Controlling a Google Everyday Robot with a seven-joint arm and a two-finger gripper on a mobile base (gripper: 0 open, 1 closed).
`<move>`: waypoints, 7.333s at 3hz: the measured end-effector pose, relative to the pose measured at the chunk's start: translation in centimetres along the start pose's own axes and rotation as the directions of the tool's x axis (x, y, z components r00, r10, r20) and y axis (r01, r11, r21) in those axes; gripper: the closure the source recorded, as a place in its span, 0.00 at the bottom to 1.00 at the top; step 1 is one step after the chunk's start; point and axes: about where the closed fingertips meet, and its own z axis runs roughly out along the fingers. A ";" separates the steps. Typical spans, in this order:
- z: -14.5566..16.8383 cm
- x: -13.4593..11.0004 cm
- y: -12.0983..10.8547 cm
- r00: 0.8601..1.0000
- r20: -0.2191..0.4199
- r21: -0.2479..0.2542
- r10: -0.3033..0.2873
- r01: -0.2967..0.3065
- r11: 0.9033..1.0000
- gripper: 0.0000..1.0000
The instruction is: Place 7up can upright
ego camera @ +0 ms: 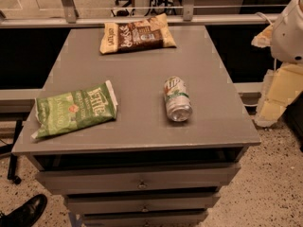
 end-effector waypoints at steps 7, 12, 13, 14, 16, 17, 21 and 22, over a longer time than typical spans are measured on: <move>13.4 -11.7 -5.5 0.797 0.126 -0.079 0.590 -0.585 0.807 0.00; 15.6 -17.4 -7.0 0.657 0.191 0.071 0.729 -0.750 0.657 0.92; 13.1 -19.3 -9.7 0.693 0.316 0.030 0.648 -0.690 0.723 1.00; 10.5 -21.1 -13.7 0.592 0.532 -0.134 0.606 -0.647 0.750 1.00; 8.4 -18.0 -15.1 0.361 0.717 -0.391 0.597 -0.501 0.772 1.00; 7.0 -16.7 -12.1 0.381 0.790 -0.339 0.481 -0.383 0.859 1.00; 4.9 -18.2 -8.3 0.359 0.921 -0.090 0.149 -0.177 0.980 1.00; 5.1 -18.6 -9.0 0.271 0.958 -0.055 0.096 -0.153 0.987 1.00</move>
Offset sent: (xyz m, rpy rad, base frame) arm 0.0070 0.0087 -0.0069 0.0349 -0.0171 -0.0106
